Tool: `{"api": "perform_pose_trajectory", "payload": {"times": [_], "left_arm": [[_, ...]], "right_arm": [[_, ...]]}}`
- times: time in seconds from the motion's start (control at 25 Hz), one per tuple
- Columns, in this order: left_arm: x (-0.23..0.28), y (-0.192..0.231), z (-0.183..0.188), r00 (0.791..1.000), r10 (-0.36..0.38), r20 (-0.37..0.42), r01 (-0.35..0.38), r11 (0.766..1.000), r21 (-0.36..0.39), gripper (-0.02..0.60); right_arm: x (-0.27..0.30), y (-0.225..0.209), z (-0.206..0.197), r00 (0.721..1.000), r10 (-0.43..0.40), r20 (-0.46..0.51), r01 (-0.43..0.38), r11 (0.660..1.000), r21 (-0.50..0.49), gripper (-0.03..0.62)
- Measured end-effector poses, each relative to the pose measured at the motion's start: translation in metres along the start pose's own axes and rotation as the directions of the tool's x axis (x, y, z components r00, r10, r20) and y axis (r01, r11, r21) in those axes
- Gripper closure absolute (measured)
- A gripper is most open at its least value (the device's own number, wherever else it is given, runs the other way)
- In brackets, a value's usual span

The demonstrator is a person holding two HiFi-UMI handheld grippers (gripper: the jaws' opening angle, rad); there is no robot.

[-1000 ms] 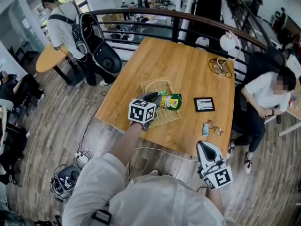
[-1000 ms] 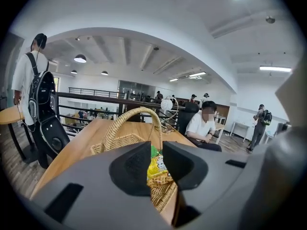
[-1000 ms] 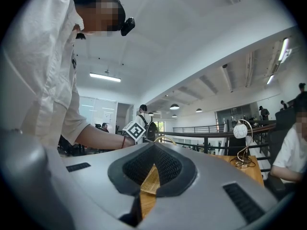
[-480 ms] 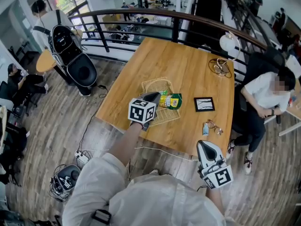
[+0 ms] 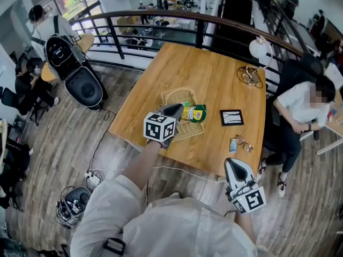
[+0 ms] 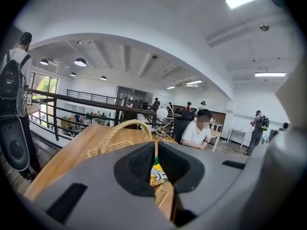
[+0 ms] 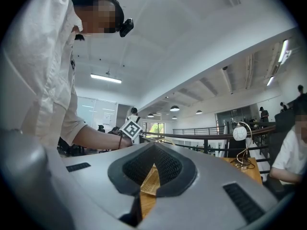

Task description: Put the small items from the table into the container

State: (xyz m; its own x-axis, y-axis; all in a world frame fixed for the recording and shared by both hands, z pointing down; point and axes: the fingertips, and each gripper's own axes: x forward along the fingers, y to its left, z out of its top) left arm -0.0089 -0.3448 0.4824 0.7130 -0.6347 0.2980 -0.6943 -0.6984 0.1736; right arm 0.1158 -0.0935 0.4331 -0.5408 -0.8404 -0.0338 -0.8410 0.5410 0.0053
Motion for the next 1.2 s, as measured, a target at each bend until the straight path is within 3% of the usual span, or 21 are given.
{"api": "perform_pose_trajectory", "payload": {"times": [0.44,0.72,1.0,1.2], "left_arm": [[-0.046,-0.056,0.002,0.986,-0.124,0.109,0.123,0.992,0.021,0.567],[-0.088,-0.108,-0.005,0.941,-0.269,0.207,0.27,0.963,0.022,0.568],[-0.123,-0.147,-0.011,0.89,-0.354,0.289,0.345,0.935,0.084,0.568],[-0.133,-0.162,-0.019,0.887,-0.359,0.291,0.341,0.933,0.113,0.568]], "right_arm": [[-0.001,-0.024,-0.003,1.0,-0.026,-0.005,0.026,1.0,-0.014,0.58],[0.001,-0.034,-0.014,0.999,-0.035,-0.021,0.035,0.999,-0.002,0.58],[0.002,-0.033,-0.024,0.999,-0.029,-0.028,0.029,0.999,0.019,0.58],[0.001,-0.026,-0.026,0.999,-0.02,-0.026,0.021,0.999,0.03,0.58]]}}
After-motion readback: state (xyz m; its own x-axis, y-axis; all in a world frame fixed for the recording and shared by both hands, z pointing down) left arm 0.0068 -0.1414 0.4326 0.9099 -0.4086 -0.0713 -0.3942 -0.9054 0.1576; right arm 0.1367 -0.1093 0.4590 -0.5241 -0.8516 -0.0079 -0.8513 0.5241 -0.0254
